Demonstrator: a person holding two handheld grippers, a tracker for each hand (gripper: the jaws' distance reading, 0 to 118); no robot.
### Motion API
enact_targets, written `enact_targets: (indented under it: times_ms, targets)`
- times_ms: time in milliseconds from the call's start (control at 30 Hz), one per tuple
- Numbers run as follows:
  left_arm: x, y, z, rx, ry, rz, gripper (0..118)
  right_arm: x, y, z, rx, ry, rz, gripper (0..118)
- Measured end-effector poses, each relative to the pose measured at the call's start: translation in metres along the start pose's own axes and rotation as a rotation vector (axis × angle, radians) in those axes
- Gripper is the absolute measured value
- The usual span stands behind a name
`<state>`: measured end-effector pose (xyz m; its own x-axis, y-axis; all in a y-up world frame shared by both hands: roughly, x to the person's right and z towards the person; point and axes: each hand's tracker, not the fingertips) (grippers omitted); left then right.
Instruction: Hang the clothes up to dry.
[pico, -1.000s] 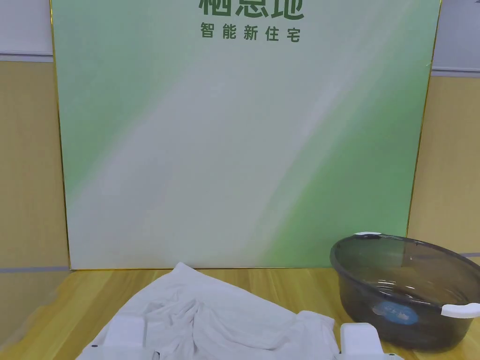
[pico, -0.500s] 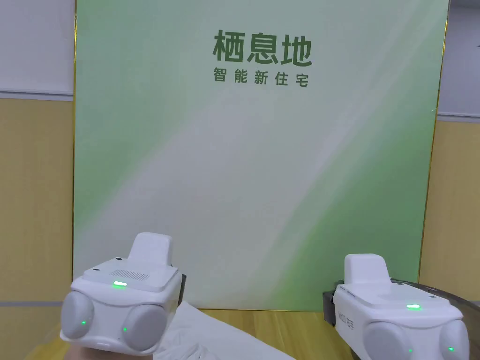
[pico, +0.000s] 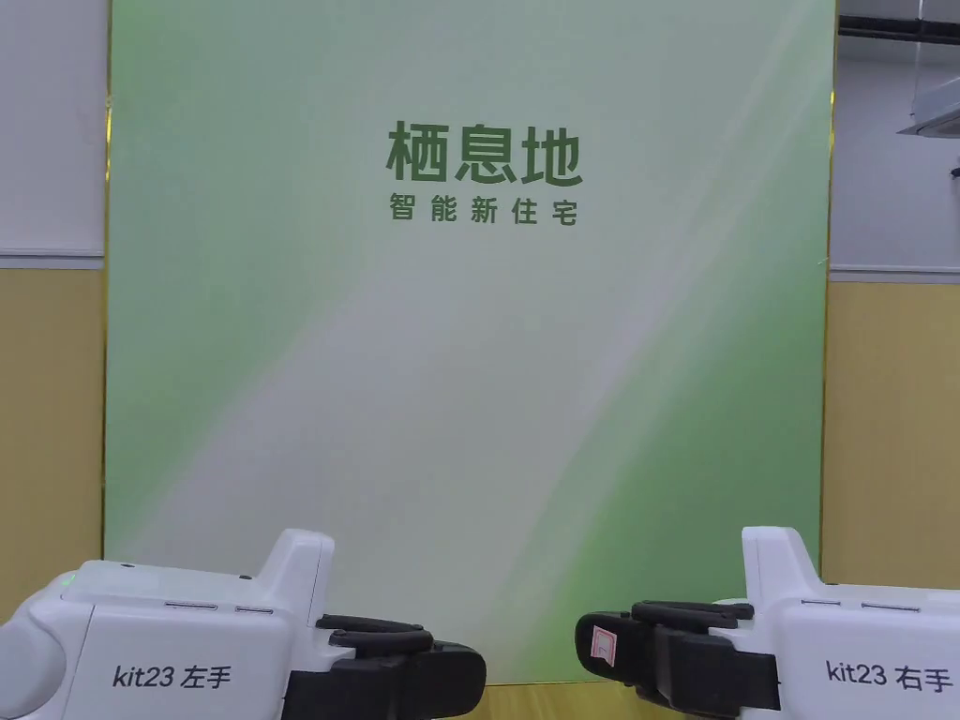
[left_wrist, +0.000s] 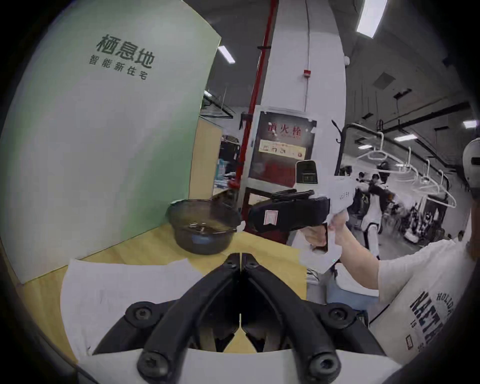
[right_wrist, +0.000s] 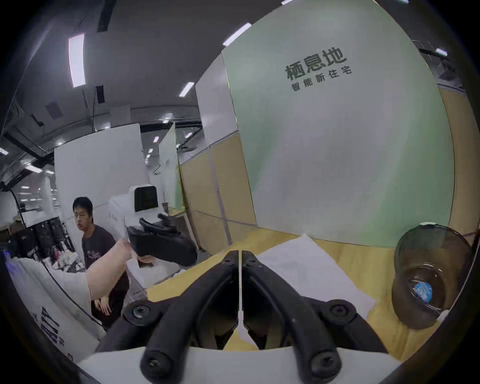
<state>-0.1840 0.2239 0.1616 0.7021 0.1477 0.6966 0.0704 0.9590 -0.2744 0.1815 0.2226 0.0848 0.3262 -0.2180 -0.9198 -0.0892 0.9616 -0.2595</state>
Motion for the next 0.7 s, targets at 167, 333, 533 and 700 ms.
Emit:
enact_targets:
  times_ms: [167,333,533,700]
  targets:
    - [0.016,0.021,-0.048,0.035,-0.139,0.009,0,-0.010,-0.004,0.063,0.055,-0.105,-0.015,2]
    - [0.071,0.046,-0.141,0.013,-0.443,-0.083,0,-0.052,-0.026,0.178,0.123,-0.379,-0.040,2]
    - [0.209,0.060,-0.239,0.007,-0.788,-0.225,0,-0.160,-0.079,0.304,0.178,-0.856,-0.099,2]
    - [0.288,0.059,-0.273,-0.015,-0.990,-0.211,0,-0.247,-0.114,0.350,0.168,-1.164,-0.120,2]
